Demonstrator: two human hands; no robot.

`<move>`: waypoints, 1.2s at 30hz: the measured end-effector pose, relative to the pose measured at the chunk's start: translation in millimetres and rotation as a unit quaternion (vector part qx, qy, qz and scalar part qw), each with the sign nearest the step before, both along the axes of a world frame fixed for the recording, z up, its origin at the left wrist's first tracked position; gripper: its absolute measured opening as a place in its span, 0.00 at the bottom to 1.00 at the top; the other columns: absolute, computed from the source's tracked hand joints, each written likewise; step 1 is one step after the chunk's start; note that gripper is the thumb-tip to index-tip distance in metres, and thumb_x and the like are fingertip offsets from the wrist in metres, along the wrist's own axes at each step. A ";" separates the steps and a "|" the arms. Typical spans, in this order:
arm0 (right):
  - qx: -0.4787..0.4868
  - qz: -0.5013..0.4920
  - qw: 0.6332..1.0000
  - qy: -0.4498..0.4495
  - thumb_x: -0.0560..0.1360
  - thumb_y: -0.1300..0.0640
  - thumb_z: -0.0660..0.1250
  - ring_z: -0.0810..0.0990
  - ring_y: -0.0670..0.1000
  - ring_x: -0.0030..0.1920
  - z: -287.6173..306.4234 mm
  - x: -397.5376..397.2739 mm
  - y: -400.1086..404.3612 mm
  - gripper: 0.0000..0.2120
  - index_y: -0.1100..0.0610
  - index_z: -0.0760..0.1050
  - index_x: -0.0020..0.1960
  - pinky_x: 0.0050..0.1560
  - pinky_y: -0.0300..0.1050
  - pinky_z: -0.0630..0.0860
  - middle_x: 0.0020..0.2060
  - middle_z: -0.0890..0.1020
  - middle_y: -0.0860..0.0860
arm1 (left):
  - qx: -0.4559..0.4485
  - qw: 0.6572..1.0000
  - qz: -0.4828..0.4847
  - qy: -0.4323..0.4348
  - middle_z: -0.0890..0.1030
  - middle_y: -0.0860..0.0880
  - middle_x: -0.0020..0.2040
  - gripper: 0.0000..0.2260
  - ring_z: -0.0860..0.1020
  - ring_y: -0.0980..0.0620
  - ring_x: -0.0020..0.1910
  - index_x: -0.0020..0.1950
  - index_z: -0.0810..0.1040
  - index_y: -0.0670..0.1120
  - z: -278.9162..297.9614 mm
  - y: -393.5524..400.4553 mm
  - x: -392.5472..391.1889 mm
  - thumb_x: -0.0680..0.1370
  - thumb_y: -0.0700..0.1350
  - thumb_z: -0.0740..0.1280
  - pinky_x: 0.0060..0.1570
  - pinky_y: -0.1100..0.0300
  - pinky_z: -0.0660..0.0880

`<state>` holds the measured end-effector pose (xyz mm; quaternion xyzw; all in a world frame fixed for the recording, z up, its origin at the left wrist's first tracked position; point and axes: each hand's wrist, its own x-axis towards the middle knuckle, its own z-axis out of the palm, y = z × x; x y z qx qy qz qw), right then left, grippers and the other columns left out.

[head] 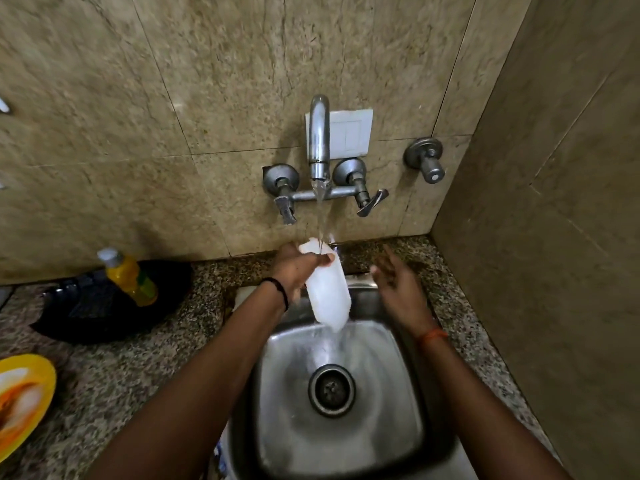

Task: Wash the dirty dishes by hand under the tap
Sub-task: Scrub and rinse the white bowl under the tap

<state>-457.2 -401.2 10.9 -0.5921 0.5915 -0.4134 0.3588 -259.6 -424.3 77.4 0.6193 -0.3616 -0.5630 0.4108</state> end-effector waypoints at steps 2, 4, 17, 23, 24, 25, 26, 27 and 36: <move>0.006 -0.027 0.995 -0.093 0.78 0.43 0.63 0.76 0.47 0.63 25.9 11.7 -19.1 0.29 0.53 0.63 0.75 0.66 0.45 0.72 0.62 0.77 0.46 | -0.029 0.990 -0.047 -0.132 0.81 0.43 0.56 0.23 0.80 0.44 0.52 0.61 0.76 0.43 3.1 -4.2 -7.5 0.67 0.41 0.77 0.53 0.49 0.79; 0.010 -0.037 0.987 -0.155 0.77 0.41 0.62 0.80 0.50 0.58 50.9 22.6 -41.0 0.24 0.52 0.71 0.68 0.63 0.54 0.76 0.57 0.80 0.47 | -0.064 0.961 -0.095 -0.251 0.80 0.45 0.58 0.26 0.78 0.44 0.54 0.63 0.75 0.45 4.4 -3.7 -13.5 0.67 0.46 0.78 0.55 0.52 0.77; 0.197 -0.032 0.897 -0.395 0.84 0.51 0.48 0.82 0.59 0.46 101.2 46.8 -69.5 0.18 0.64 0.67 0.61 0.40 0.42 0.81 0.57 0.79 0.67 | -0.168 0.809 -0.257 -0.502 0.79 0.44 0.60 0.27 0.76 0.43 0.59 0.65 0.73 0.46 3.9 13.0 -13.0 0.69 0.52 0.75 0.53 0.56 0.72; 0.297 0.075 0.791 -0.530 0.82 0.67 0.49 0.80 0.64 0.58 95.3 65.7 -33.7 0.12 0.70 0.70 0.55 0.48 0.49 0.82 0.47 0.83 0.66 | -0.149 0.777 -0.293 -0.537 0.75 0.44 0.67 0.30 0.73 0.42 0.64 0.70 0.68 0.47 -3.4 19.6 -10.7 0.71 0.52 0.73 0.58 0.54 0.71; 0.306 0.113 0.781 -0.533 0.81 0.70 0.49 0.81 0.62 0.56 91.9 70.5 -25.7 0.13 0.71 0.70 0.57 0.51 0.49 0.82 0.49 0.83 0.66 | -0.142 0.767 -0.299 -0.549 0.72 0.42 0.69 0.32 0.71 0.41 0.66 0.72 0.67 0.45 -6.0 20.8 -10.2 0.72 0.52 0.73 0.62 0.54 0.69; 0.309 0.145 0.774 -0.533 0.80 0.73 0.49 0.81 0.60 0.56 88.7 75.0 -19.8 0.14 0.72 0.70 0.59 0.52 0.48 0.82 0.52 0.82 0.66 | -0.138 0.758 -0.308 -0.559 0.68 0.42 0.72 0.33 0.68 0.42 0.69 0.73 0.65 0.44 -8.4 22.4 -9.0 0.73 0.53 0.72 0.65 0.55 0.65; 0.306 0.168 0.770 -0.534 0.79 0.75 0.50 0.82 0.58 0.57 87.1 79.5 -15.5 0.15 0.72 0.71 0.60 0.51 0.46 0.82 0.55 0.81 0.66 | -0.135 0.749 -0.319 -0.565 0.65 0.42 0.75 0.34 0.65 0.43 0.72 0.75 0.63 0.44 -10.4 23.9 -7.7 0.73 0.53 0.71 0.68 0.55 0.63; 0.301 0.184 0.769 -0.532 0.78 0.75 0.51 0.82 0.56 0.56 86.3 83.6 -12.6 0.14 0.73 0.71 0.60 0.49 0.43 0.83 0.57 0.80 0.64 | -0.133 0.741 -0.330 -0.569 0.63 0.42 0.76 0.35 0.63 0.43 0.73 0.76 0.61 0.44 -12.0 25.6 -6.4 0.73 0.53 0.71 0.70 0.55 0.61; 0.255 0.086 0.894 -0.358 0.76 0.50 0.69 0.59 0.40 0.14 97.9 112.3 -15.8 0.18 0.56 0.69 0.31 0.14 0.29 0.54 0.18 0.66 0.45 | -0.108 0.699 -0.360 -0.608 0.74 0.44 0.68 0.25 0.71 0.45 0.67 0.66 0.76 0.44 -14.5 26.3 0.5 0.74 0.57 0.68 0.65 0.55 0.68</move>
